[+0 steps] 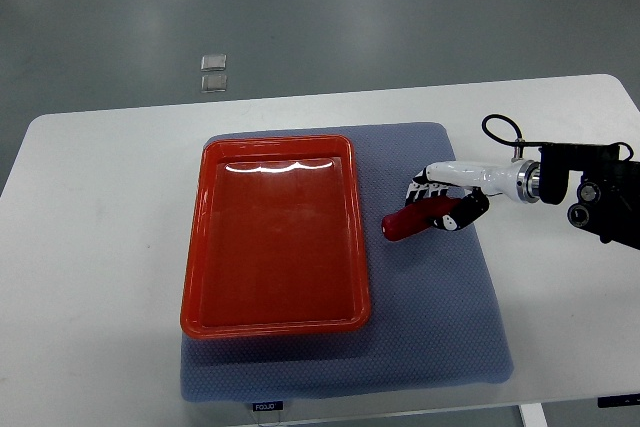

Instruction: Place red pepper on red tray

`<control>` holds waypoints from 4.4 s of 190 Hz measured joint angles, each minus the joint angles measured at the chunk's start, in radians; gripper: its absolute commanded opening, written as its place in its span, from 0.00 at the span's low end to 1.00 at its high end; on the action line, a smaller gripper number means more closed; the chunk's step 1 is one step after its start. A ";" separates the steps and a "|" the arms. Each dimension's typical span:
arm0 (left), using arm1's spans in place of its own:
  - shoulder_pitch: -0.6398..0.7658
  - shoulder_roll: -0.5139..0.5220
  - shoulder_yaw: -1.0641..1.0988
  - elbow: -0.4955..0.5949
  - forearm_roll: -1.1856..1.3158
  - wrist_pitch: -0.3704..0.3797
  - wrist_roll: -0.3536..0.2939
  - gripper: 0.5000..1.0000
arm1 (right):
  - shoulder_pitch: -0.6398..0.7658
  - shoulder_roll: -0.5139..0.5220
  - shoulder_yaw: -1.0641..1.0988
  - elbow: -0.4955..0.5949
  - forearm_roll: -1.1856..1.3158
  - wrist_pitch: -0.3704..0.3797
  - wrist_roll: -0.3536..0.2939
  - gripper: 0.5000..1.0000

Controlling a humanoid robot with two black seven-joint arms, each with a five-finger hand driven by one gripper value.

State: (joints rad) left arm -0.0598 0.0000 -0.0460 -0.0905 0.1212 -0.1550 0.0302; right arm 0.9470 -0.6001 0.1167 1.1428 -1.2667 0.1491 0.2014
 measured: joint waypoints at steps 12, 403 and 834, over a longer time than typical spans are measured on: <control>0.000 0.000 0.000 0.000 0.000 0.000 0.000 1.00 | 0.021 -0.004 0.001 -0.002 0.003 0.000 0.001 0.02; 0.000 0.000 0.000 0.000 0.000 0.000 0.000 1.00 | 0.000 0.462 0.063 -0.193 0.102 -0.075 0.006 0.71; 0.000 0.000 0.001 0.000 0.000 0.000 0.001 1.00 | -0.269 0.396 0.765 -0.433 1.164 -0.112 0.109 0.82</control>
State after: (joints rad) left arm -0.0595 0.0000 -0.0452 -0.0906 0.1212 -0.1550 0.0316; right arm 0.6784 -0.2043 0.8822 0.7094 -0.1031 0.0373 0.3109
